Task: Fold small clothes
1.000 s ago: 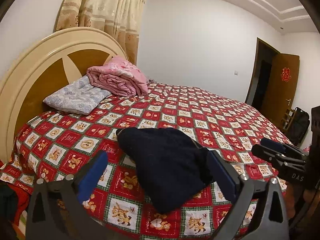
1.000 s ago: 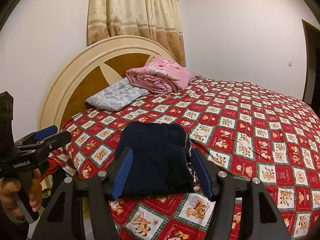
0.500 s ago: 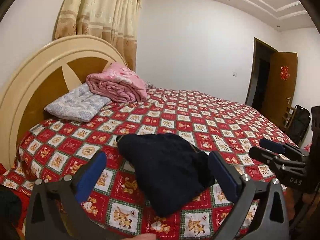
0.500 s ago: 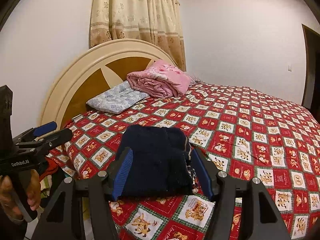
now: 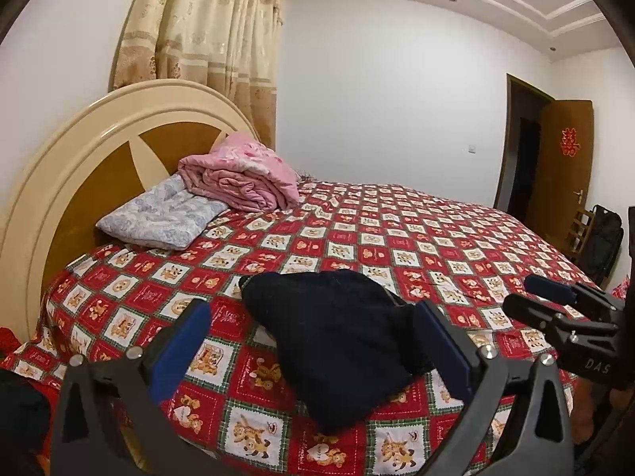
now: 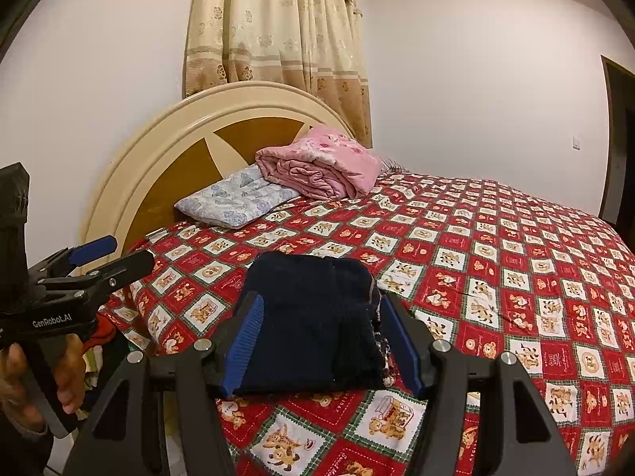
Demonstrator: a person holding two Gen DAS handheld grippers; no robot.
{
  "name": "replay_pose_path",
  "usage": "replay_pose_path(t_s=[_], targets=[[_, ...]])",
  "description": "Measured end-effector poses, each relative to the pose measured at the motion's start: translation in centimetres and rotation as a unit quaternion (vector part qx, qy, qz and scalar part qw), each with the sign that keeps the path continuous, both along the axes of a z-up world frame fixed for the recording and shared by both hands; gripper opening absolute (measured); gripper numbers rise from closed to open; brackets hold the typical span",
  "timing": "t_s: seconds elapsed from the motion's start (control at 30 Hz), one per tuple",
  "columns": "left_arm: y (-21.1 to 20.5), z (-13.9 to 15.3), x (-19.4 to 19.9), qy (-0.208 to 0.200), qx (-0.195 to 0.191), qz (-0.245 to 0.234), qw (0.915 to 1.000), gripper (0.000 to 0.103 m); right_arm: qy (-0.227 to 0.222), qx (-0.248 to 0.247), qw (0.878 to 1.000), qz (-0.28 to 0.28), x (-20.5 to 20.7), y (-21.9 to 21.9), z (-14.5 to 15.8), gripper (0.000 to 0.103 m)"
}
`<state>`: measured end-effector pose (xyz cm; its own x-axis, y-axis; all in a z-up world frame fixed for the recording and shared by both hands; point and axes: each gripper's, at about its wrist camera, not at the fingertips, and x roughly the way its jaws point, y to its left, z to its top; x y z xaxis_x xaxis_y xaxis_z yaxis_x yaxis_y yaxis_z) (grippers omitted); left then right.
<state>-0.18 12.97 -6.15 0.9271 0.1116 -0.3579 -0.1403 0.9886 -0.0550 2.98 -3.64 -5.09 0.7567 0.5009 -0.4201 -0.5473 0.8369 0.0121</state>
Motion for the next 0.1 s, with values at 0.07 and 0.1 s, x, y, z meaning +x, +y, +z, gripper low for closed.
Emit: replay_pose_path(t_s=[0.07, 0.1], targets=[[-0.07, 0.04, -0.11, -0.005, 0.000, 0.002, 1.0000, 0.103, 0.001, -0.001, 1.000, 0.000, -0.06, -0.01, -0.13, 0.062], [-0.10, 0.06, -0.13, -0.005, -0.002, -0.001, 1.0000, 0.103, 0.002, -0.002, 1.000, -0.001, -0.09, 0.00, -0.16, 0.062]])
